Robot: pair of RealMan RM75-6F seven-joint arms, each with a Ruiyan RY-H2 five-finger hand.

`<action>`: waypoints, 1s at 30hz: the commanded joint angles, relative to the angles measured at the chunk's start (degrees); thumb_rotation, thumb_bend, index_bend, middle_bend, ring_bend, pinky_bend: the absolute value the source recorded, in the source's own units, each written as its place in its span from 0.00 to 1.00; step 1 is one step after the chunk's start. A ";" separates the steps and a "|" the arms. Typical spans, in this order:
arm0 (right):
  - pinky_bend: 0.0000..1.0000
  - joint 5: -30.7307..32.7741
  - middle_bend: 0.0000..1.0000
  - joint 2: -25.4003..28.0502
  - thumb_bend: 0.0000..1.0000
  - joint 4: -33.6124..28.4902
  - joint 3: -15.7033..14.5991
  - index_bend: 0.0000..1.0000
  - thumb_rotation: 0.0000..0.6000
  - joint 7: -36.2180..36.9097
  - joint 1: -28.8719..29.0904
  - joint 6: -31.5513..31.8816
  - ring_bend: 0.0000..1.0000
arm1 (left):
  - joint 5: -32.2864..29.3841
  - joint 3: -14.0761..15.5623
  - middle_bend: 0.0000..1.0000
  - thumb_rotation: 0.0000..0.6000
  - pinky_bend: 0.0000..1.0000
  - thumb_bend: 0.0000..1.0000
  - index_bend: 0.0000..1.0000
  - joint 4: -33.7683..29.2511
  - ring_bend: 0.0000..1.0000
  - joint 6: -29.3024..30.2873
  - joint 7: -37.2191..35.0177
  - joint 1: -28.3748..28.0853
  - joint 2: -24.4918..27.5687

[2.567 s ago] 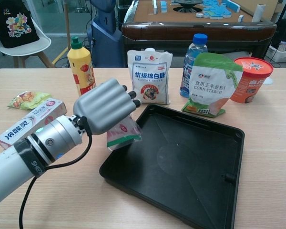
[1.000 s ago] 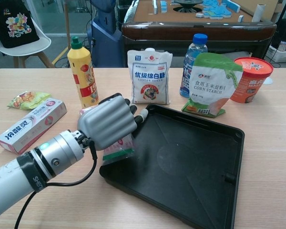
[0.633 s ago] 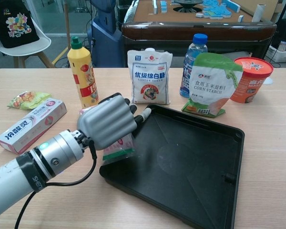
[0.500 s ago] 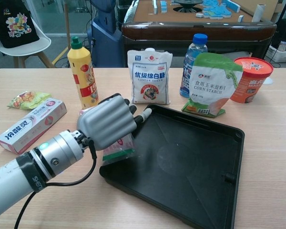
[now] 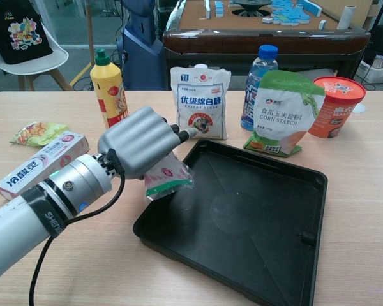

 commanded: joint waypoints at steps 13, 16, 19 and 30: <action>0.20 0.70 0.32 -0.59 0.24 0.55 0.09 0.25 1.00 0.00 0.33 -0.81 0.16 | -13.31 -5.93 0.42 1.00 0.62 0.31 0.21 -14.93 0.46 -6.94 -21.40 2.84 7.14; 0.20 0.87 0.32 -0.80 0.24 0.76 0.12 0.25 1.00 -0.01 0.47 -1.09 0.16 | -15.58 -6.84 0.42 1.00 0.62 0.31 0.22 -16.37 0.46 -8.67 -26.33 3.14 8.45; 0.20 1.01 0.32 -0.94 0.24 0.90 0.17 0.25 1.00 -0.08 0.62 -1.34 0.16 | -18.43 -7.84 0.42 1.00 0.62 0.31 0.23 -17.20 0.46 -10.34 -29.45 3.36 9.48; 0.20 1.56 0.32 -1.25 0.24 1.08 0.39 0.25 1.00 -0.41 1.06 -2.05 0.16 | -25.84 -9.69 0.42 1.00 0.62 0.31 0.22 -18.96 0.45 -18.49 -42.09 3.36 13.27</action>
